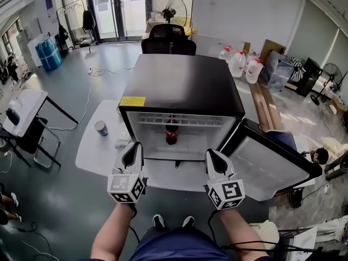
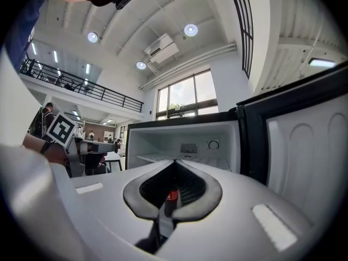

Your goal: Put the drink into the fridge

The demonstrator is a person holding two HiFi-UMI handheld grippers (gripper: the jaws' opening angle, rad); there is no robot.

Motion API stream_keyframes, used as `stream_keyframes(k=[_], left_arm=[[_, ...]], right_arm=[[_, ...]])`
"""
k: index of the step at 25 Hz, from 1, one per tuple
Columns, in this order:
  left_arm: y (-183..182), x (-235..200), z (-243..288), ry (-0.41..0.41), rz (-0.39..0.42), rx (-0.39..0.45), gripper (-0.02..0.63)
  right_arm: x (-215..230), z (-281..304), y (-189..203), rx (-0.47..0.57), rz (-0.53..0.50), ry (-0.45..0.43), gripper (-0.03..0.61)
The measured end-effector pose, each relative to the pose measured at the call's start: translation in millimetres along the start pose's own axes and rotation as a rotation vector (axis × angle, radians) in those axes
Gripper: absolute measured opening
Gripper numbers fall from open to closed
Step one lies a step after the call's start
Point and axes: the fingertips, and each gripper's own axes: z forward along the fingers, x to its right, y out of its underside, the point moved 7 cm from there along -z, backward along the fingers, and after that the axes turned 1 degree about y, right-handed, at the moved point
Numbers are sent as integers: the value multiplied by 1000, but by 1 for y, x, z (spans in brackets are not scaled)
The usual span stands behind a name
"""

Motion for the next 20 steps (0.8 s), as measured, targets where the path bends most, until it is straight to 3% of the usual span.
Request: stream_keyframes(k=[20], left_arm=[[10, 1, 4, -5, -45, -28, 9]], right_arm=[[0, 5, 7, -12, 22, -7, 6]])
